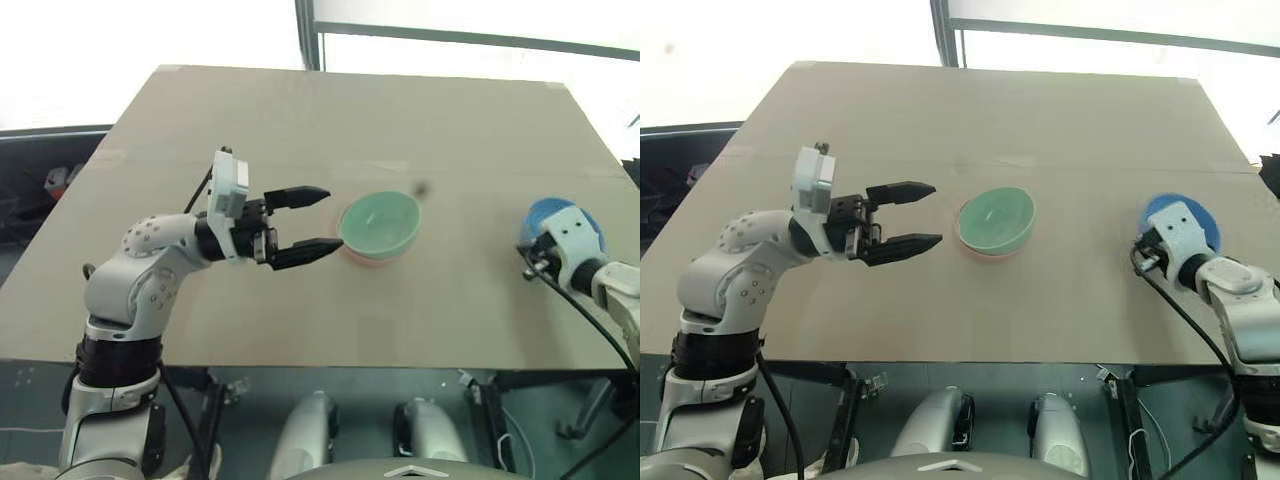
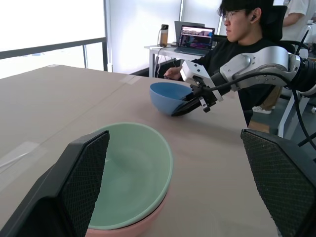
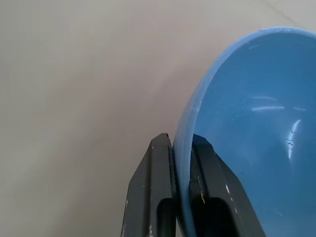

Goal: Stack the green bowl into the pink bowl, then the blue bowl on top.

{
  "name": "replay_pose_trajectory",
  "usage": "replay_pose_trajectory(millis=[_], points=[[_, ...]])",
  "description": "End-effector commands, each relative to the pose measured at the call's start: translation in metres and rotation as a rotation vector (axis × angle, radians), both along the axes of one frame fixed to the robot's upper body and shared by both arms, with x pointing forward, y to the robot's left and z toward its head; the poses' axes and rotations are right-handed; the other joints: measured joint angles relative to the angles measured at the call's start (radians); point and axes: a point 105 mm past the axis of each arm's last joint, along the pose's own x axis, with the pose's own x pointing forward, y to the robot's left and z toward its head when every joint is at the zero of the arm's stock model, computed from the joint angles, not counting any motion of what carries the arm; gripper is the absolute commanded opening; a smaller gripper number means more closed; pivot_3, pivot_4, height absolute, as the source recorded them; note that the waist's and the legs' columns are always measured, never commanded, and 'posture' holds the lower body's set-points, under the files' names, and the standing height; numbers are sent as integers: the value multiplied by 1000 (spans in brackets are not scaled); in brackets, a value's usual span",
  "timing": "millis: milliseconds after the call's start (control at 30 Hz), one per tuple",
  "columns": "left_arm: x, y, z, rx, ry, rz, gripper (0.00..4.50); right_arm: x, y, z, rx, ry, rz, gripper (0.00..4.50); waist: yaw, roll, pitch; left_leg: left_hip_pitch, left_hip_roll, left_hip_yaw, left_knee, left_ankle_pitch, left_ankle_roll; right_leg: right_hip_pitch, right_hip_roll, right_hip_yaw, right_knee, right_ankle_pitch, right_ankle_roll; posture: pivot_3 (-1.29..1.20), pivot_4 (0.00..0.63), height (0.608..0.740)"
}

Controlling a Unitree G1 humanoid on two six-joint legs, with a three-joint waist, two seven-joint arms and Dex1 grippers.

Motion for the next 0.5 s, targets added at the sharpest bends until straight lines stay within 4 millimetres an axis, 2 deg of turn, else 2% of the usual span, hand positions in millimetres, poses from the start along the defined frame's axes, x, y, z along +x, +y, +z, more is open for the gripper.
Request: replay_pose_trajectory(millis=[33,167,333,400,500], points=[[-9,-3,8,8,-62,-41,4500,-18,63,58,76,-184,312,29,-3,0,0,0,0,0,0,0,0,0,0,0,0,0,0,0,150,698],[-8,1,2,32,-38,-39,4500,-28,112,73,93,-229,497,29,3,-1,-1,0,0,-1,0,0,0,0,0,-1,-1,0,0,0,150,698],[0,18,-12,59,-3,39,4500,-38,154,63,105,-146,682,29,11,-1,-1,-1,-2,-2,0,0,0,0,-1,-2,-1,0,0,0,150,698],[0,23,-17,66,7,59,4500,-30,159,55,63,-145,671,603,10,-1,-1,-1,-2,-2,0,0,0,0,-1,-3,0,0,0,0,150,698],[-3,26,-20,68,17,79,4500,-21,160,46,31,-138,659,1823,11,-1,-1,-1,-2,-2,0,0,0,0,-1,-3,0,0,0,0,150,698]])
